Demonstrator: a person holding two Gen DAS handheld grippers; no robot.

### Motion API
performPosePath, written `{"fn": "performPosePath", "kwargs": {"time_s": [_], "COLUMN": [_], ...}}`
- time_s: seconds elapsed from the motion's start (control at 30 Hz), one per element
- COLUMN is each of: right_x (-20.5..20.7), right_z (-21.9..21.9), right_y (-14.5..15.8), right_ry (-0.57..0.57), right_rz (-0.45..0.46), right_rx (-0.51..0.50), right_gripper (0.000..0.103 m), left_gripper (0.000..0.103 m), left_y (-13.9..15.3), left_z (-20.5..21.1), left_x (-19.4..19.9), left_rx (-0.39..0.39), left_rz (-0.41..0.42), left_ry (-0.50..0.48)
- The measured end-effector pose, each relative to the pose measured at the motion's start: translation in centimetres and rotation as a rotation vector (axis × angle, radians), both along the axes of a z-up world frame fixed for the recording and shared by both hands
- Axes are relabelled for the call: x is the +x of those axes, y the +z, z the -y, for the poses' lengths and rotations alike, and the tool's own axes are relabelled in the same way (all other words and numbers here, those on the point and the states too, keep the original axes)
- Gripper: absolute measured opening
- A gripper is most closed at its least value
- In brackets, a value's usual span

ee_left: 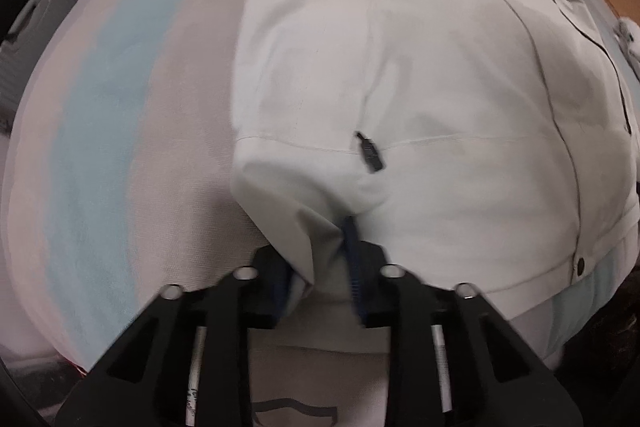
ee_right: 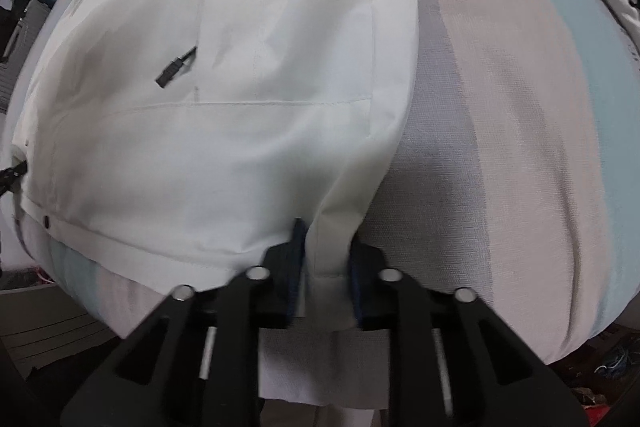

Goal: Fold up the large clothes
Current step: 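Lift the white hem with both grippers and fold it toward the black hood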

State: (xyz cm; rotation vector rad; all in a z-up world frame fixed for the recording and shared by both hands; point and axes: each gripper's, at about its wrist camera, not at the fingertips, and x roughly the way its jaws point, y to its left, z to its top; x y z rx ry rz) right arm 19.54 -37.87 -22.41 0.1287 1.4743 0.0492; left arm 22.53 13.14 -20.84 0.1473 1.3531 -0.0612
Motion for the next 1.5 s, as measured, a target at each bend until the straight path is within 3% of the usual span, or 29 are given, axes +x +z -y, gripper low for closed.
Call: {"fn": "performPosePath", "kwargs": {"time_s": [0.17,0.73,0.97,1.5], "right_x": [0.3,2.8,4.7,10.1], "right_z": [-0.6,-1.5,-0.6,1.1], "right_y": [0.9,4.6,7.7,10.6], "right_ry": [0.002,-0.019,0.0,0.13], "right_rz": [-0.032,-0.061,-0.064,-0.119], "right_rx": [-0.001,-0.045,-0.047,0.1], "right_gripper": [0.013,0.013,0.013,0.013], "left_gripper": [0.005,0.003,0.003,0.003], "left_y": [1.2,4.5,6.9,14.0], "left_z": [0.8,0.7,0.0,3.8], "left_x": [0.2,0.7,1.8,5.7], "left_rx": [0.024,-0.013,-0.024,0.06], "left_rz": [-0.021,-0.066,-0.101,-0.139], "left_ry": [0.004,-0.06,-0.095,-0.052]}}
